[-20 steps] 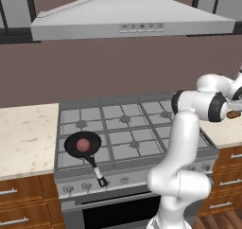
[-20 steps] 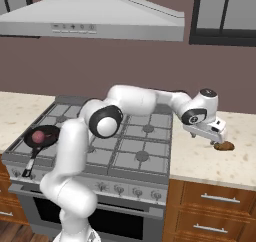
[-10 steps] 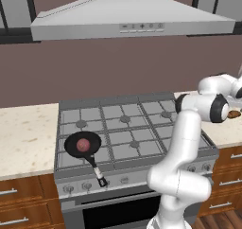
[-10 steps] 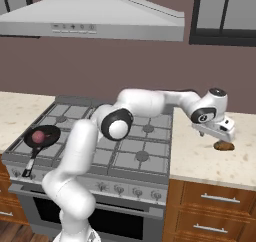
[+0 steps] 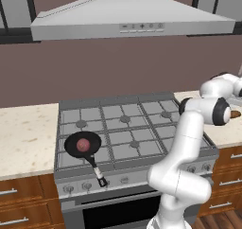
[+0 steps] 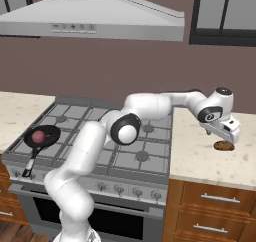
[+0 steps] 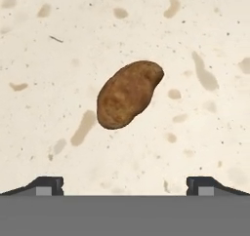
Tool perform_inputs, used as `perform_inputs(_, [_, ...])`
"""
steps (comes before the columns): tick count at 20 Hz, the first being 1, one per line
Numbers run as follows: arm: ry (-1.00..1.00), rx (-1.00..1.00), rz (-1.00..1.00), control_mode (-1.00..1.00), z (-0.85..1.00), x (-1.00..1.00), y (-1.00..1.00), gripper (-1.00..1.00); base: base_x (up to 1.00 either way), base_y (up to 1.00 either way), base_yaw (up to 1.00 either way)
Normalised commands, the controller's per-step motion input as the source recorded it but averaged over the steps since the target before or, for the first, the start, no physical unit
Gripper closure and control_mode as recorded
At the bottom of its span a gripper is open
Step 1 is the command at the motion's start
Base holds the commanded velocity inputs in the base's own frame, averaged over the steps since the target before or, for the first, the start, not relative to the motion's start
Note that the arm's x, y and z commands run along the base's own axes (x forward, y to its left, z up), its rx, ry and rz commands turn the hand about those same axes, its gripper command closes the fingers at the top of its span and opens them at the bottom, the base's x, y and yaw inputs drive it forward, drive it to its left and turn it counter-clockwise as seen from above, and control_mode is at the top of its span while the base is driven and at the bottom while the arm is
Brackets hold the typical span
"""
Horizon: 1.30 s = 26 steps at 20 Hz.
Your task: Put the onion and potato in the pan. Then turn on the front left burner and set the heat to medium.
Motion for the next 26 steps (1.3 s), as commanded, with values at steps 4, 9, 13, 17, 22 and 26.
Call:
perform_inputs(4, [0.0, 0.06, -0.22, -1.0, -0.11, 0.06, -0.12, -1.0, 0.0, 0.0, 0.0])
perform_inputs(9, [0.0, 0.08, -0.24, -1.0, -0.2, 0.11, 0.0, -1.0, 0.0, 0.0, 0.0])
perform_inputs(13, [0.0, 0.07, -0.22, -1.0, -0.21, 0.2, 0.0, -1.0, 0.0, 0.0, 0.0])
perform_inputs(17, [0.04, 0.02, -0.15, -1.0, -0.11, 0.07, 0.0, -1.0, 0.0, 0.0, 0.0])
perform_inputs(22, [0.03, 0.0, 0.0, -1.0, -0.04, 0.12, 0.0, -1.0, 0.0, 0.0, 0.0])
perform_inputs(26, [0.02, 0.0, 0.0, -1.0, -0.12, 0.26, -0.05, -1.0, 0.0, 0.0, 0.0])
